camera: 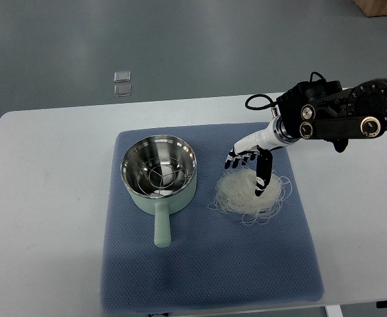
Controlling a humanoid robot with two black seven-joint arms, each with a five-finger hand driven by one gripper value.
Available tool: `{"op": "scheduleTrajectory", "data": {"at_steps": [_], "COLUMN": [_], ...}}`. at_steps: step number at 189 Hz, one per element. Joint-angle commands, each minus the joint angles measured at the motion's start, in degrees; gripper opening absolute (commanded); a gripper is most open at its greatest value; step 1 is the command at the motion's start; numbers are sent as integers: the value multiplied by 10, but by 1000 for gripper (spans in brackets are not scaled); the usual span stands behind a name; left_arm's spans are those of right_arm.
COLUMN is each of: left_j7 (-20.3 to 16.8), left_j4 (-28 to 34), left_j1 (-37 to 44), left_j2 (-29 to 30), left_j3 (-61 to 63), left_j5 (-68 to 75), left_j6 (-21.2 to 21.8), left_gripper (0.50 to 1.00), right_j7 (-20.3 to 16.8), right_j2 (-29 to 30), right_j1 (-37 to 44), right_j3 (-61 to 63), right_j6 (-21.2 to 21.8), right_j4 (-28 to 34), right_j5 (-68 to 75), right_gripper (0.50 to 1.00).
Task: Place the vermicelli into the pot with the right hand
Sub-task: 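Lower the right hand onto the vermicelli and close fingers around it, then lift the grasped vermicelli bundle up with the right hand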
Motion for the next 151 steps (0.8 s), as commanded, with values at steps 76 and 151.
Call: {"op": "scheduleTrajectory", "data": {"at_steps": [76, 151], "left_j7": [0, 0], "left_j4": [11, 12], "left_j1": [0, 1], "left_j2": [0, 0], "left_j3": [1, 1], "left_j5": [0, 0], "left_j6": [0, 0], "left_gripper": [1000, 1000], "right_j7": [33, 53], "right_j2": [-13, -20], "right_j1": [-94, -125], "right_j3": [44, 47], "right_j6": [-22, -78], "right_j4": [-10, -20], "right_j5": [-31, -96], "right_gripper": [903, 500]}}
